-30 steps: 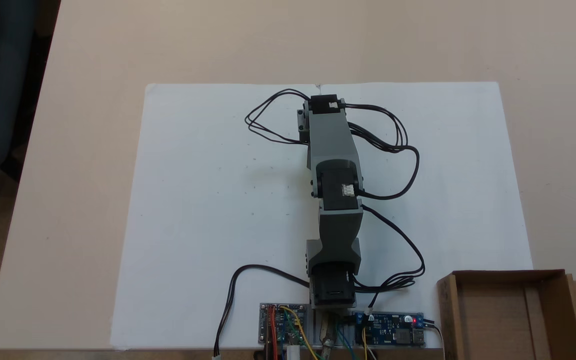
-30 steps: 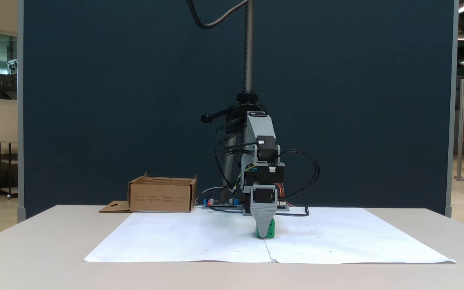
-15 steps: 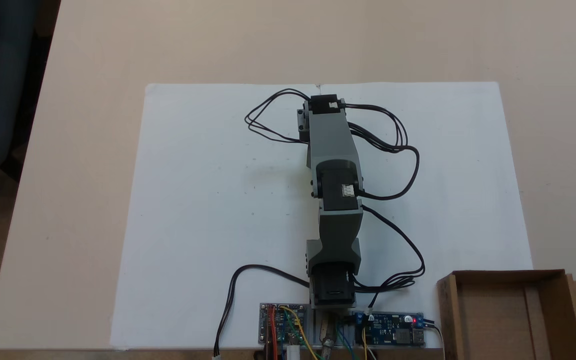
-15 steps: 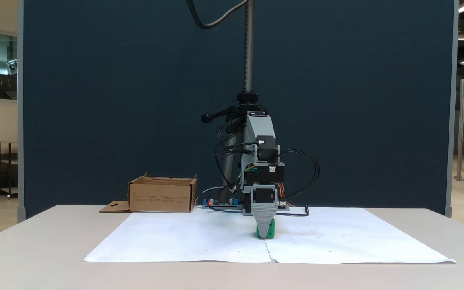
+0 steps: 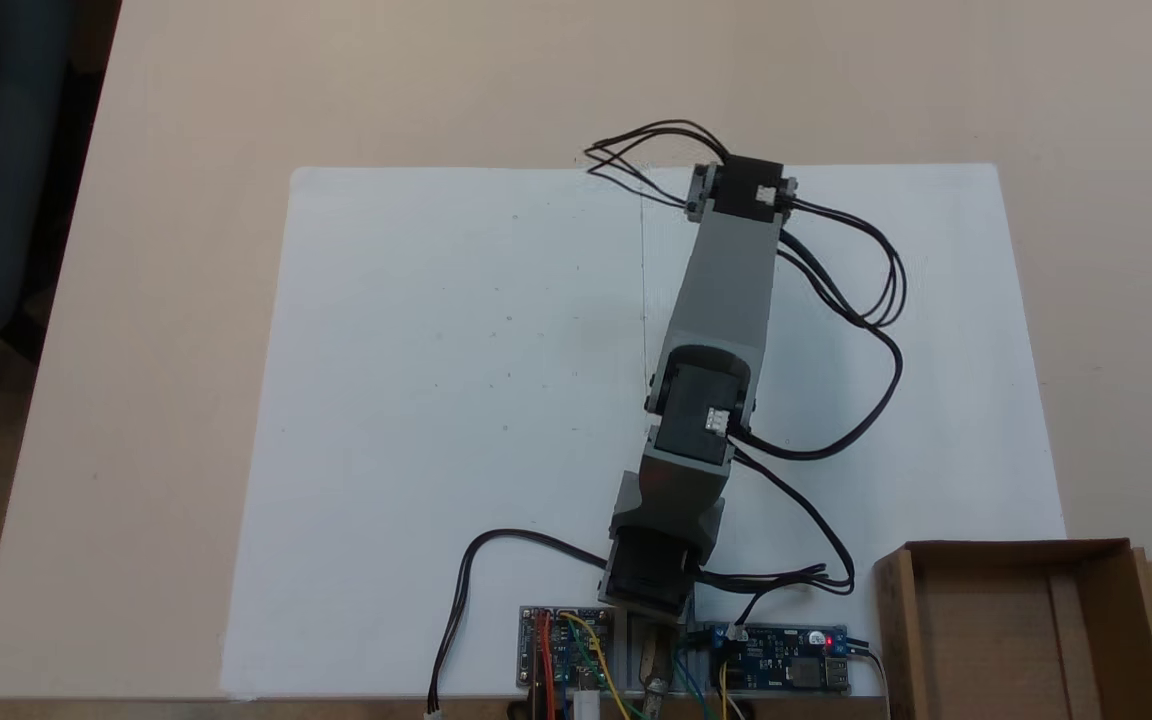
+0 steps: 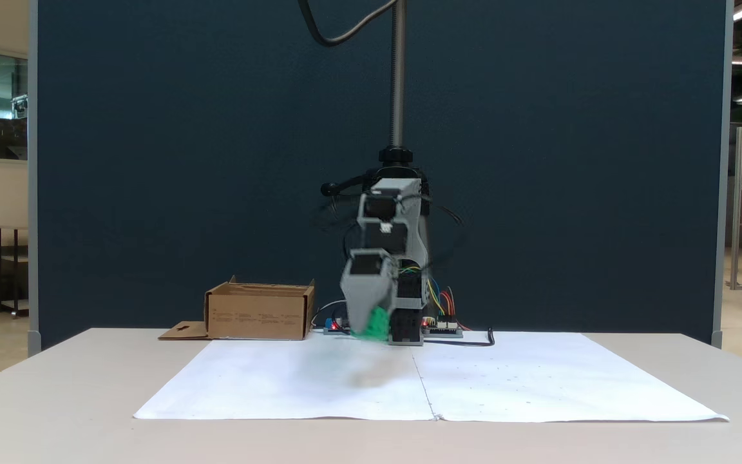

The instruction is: Grasp a green dice and put it in the bin.

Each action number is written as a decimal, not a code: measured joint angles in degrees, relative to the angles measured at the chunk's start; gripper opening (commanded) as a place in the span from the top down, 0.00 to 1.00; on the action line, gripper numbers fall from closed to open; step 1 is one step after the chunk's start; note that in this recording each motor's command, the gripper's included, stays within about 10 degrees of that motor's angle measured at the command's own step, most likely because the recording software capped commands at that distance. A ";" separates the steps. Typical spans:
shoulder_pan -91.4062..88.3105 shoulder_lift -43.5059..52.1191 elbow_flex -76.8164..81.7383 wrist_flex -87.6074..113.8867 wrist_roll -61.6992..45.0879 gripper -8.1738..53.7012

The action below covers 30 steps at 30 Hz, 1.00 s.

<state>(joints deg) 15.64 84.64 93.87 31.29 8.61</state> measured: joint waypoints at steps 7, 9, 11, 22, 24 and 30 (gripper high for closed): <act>24.35 14.41 -4.39 -2.29 -0.44 0.66; 31.64 17.75 -4.66 -2.29 -1.05 0.66; 39.29 19.95 -4.75 -2.29 -2.46 0.66; 66.18 21.18 -4.66 -2.37 -7.65 0.66; 71.98 20.65 -4.66 -2.37 -10.63 0.66; 81.65 12.92 -4.66 -2.37 -17.93 0.66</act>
<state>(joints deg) 97.29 97.56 89.21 28.92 -9.32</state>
